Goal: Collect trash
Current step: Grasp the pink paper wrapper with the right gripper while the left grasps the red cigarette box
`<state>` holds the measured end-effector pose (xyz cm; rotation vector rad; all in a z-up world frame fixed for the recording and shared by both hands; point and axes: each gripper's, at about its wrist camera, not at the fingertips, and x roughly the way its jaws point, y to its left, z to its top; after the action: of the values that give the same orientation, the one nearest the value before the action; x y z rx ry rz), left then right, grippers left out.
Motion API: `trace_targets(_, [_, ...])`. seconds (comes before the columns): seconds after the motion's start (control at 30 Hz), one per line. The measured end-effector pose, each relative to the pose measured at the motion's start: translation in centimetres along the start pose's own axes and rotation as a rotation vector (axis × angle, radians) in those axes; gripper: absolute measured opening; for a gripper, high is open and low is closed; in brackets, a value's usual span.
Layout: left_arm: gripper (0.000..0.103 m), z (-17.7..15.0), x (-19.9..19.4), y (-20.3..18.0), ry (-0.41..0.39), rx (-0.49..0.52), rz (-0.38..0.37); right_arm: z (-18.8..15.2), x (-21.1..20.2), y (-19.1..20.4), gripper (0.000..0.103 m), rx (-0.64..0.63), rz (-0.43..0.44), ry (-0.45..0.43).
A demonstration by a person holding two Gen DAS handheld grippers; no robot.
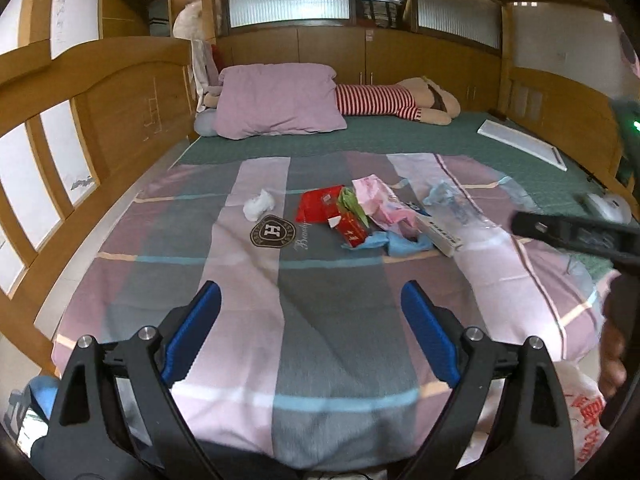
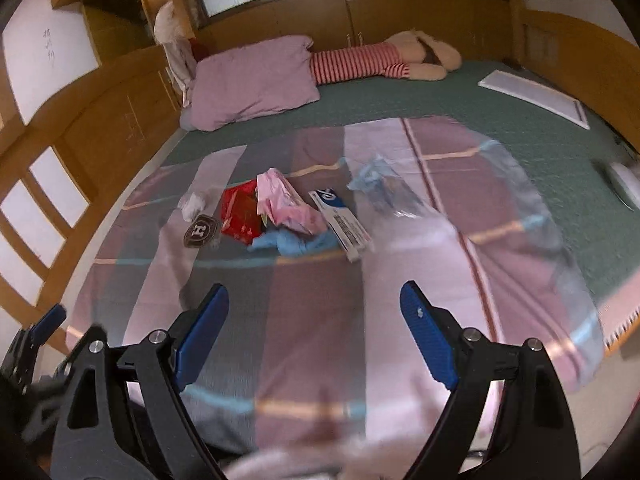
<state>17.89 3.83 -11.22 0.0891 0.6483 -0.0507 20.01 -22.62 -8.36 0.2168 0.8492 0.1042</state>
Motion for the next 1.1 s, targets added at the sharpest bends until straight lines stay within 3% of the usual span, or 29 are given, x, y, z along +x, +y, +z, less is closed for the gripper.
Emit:
trace_targets(0.1, [0.091, 0.4, 2.4, 0.3, 0.015, 0.01, 0.026, 2.2, 4.7, 0.7, 0.086, 0.015, 0.023, 0.047])
trace_targets(0.27, [0.092, -0.1, 6.4, 2.1, 0.061, -0.006, 0.065, 6.0, 12.3, 2.1, 0.086, 0.046, -0.023, 0.089])
trace_targets(0.33, [0.092, -0.2, 8.7, 4.6, 0.177, -0.128, 0.072, 7.3, 15.1, 2.5, 0.086, 0.053, -0.03, 0.109])
trace_targets(0.43, [0.092, -1.3, 10.5, 7.1, 0.286, -0.266, 0.094, 9.0, 18.9, 2.7, 0.086, 0.091, -0.036, 0.14])
trace_targets(0.53, [0.092, -1.9, 10.9, 8.2, 0.311, -0.332, 0.077, 9.8, 22.7, 3.2, 0.086, 0.121, -0.023, 0.194])
trace_targets(0.63, [0.092, -2.1, 10.6, 8.5, 0.299, -0.355, 0.079, 9.3, 25.2, 4.1, 0.084, 0.136, 0.061, 0.268])
trace_targets(0.67, [0.092, -2.2, 10.5, 8.9, 0.298, -0.373, 0.082, 9.0, 25.4, 4.8, 0.073, 0.116, 0.071, 0.284])
trace_targets(0.77, [0.092, -2.4, 10.4, 10.1, 0.289, -0.449, 0.09, 7.0, 25.1, 7.6, 0.054, -0.045, 0.091, 0.316])
trace_targets(0.83, [0.092, -2.8, 10.0, 11.5, 0.272, -0.537, 0.094, 5.3, 24.1, 9.0, 0.046, -0.111, 0.159, 0.369])
trace_targets(0.97, [0.093, -3.3, 9.0, 13.2, 0.235, -0.661, 0.106, 1.7, 21.1, 10.7, 0.043, -0.204, 0.31, 0.469])
trace_targets(1.03, [0.094, -3.5, 8.7, 13.8, 0.221, -0.705, 0.112, 0.1, 18.4, 11.4, 0.043, -0.268, 0.359, 0.469])
trace_targets(1.1, [0.095, -3.7, 8.8, 13.8, 0.225, -0.72, 0.11, -0.1, 16.1, 10.9, 0.043, -0.252, 0.407, 0.436])
